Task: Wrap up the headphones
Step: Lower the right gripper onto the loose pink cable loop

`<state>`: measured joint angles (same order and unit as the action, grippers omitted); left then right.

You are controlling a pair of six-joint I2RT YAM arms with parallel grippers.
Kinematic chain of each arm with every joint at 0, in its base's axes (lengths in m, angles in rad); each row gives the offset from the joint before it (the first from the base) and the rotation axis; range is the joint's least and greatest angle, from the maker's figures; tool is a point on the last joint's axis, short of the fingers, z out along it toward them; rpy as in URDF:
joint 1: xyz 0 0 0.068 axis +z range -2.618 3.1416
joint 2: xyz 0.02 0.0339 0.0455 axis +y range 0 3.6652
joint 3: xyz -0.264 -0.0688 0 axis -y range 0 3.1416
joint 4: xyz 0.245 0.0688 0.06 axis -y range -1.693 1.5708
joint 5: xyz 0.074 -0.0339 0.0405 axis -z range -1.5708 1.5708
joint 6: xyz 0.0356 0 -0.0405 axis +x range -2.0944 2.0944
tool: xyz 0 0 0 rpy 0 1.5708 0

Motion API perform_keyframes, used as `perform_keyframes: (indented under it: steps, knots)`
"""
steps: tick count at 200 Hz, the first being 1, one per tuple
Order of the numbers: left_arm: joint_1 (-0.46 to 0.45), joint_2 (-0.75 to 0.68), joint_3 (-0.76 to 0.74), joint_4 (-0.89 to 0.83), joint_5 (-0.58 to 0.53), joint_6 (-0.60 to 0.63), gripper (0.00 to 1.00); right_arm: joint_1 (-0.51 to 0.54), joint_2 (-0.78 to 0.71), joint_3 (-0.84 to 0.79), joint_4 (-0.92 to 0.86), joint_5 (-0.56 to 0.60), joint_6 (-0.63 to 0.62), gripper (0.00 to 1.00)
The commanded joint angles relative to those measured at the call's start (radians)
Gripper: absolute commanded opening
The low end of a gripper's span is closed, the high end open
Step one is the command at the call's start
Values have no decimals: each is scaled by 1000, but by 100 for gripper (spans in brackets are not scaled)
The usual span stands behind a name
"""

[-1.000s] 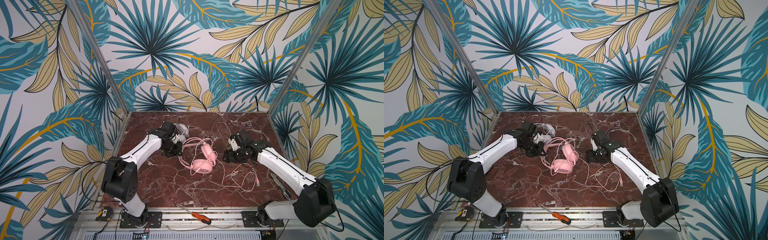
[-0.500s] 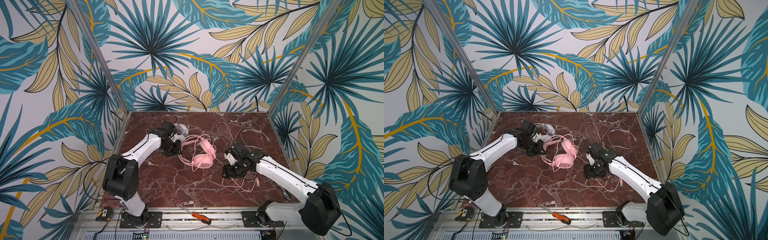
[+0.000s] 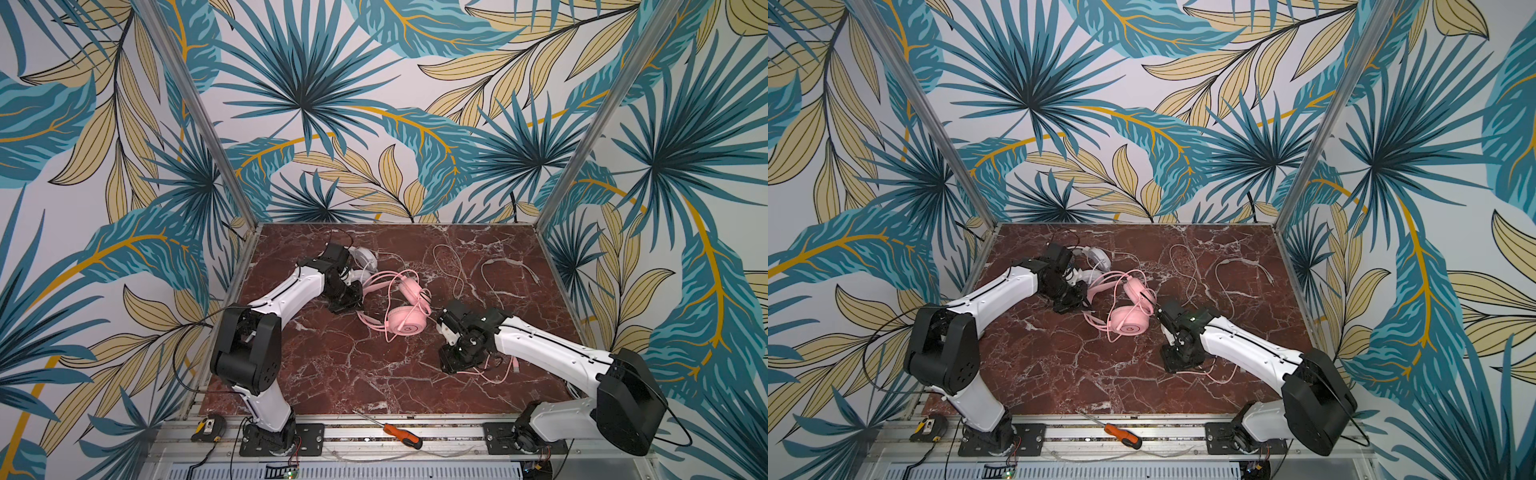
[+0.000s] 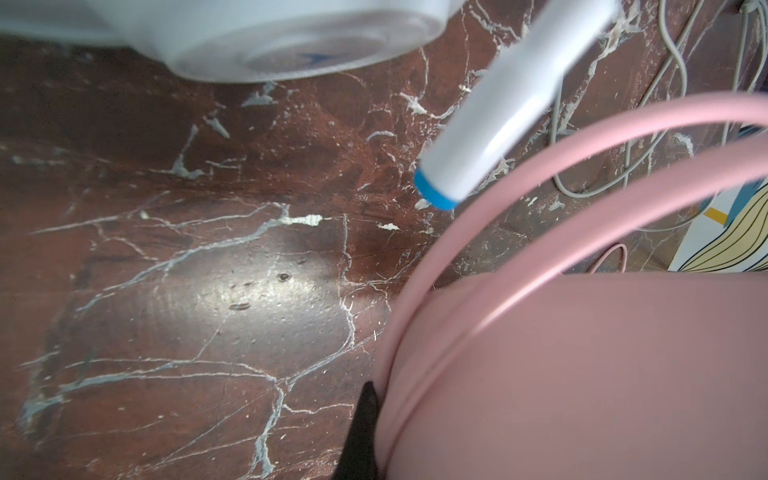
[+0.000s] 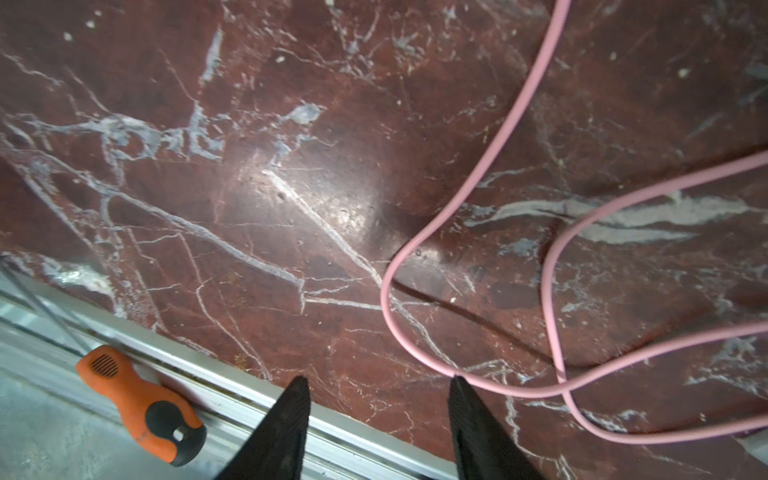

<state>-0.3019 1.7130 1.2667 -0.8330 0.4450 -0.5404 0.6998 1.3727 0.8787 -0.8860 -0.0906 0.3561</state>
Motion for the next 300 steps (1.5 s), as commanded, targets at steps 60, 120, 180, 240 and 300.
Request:
perform_keyframes:
  steps: [60,120,180,240,300]
  knots:
    - [18,12,48,34,55,0,0,7,40,-41,-5,38,0,51]
    - [18,12,47,34,54,-8,0,6,120,-29,-10,52,9,50]
    - [18,1,33,34,45,-7,0,8,165,-25,9,46,21,47]
    - [20,10,33,34,46,-3,0,28,126,-44,20,45,35,55]
    - [22,26,48,34,53,-8,0,44,77,-104,63,70,113,47]
